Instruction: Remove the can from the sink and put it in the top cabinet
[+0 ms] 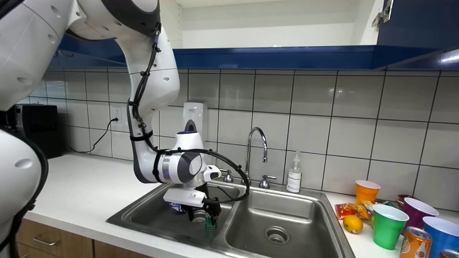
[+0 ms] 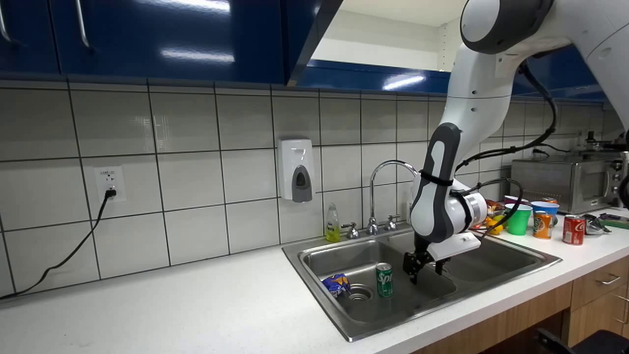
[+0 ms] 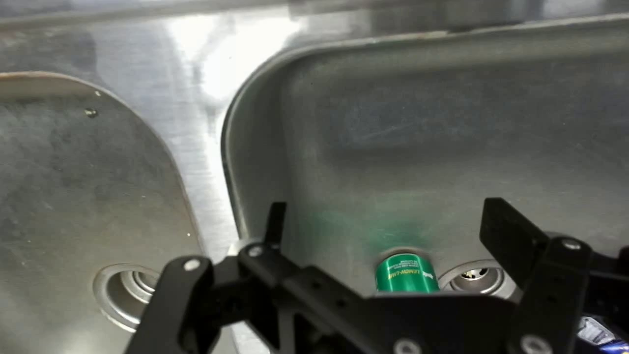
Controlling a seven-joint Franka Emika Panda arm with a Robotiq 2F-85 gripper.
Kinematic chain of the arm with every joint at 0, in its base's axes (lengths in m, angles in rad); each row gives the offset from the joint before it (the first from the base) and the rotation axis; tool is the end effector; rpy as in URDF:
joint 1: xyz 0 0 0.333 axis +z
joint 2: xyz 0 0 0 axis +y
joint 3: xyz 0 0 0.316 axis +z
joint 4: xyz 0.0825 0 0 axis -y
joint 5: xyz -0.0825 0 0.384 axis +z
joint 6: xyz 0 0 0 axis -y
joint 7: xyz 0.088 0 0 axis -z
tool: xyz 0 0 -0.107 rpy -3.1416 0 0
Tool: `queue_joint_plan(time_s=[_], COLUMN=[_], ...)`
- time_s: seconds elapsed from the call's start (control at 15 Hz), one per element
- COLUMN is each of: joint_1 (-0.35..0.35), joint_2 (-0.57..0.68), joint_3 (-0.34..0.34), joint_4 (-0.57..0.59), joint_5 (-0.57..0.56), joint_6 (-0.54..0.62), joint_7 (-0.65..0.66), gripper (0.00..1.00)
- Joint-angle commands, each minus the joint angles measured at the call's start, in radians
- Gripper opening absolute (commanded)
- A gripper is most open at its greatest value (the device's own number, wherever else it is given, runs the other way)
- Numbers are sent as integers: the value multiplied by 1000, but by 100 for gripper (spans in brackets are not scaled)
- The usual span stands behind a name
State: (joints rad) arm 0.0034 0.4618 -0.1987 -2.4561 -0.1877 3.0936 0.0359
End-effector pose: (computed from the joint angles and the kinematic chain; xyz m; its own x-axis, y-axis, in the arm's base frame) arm 0.4780 -0.0864 0.1359 0.9861 -0.0055 0.1660 -0.0262 -0.9920 0.1232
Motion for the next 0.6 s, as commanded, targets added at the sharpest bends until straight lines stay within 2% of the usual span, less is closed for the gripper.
queue_joint_plan(time_s=[0.0, 0.53], joint_1=[19, 17], joint_2=[2, 31], joint_3=[-23, 3], joint_4=[2, 35], joint_5=[22, 27], joint_6=[2, 11], joint_7=[-18, -24], gripper=[100, 100])
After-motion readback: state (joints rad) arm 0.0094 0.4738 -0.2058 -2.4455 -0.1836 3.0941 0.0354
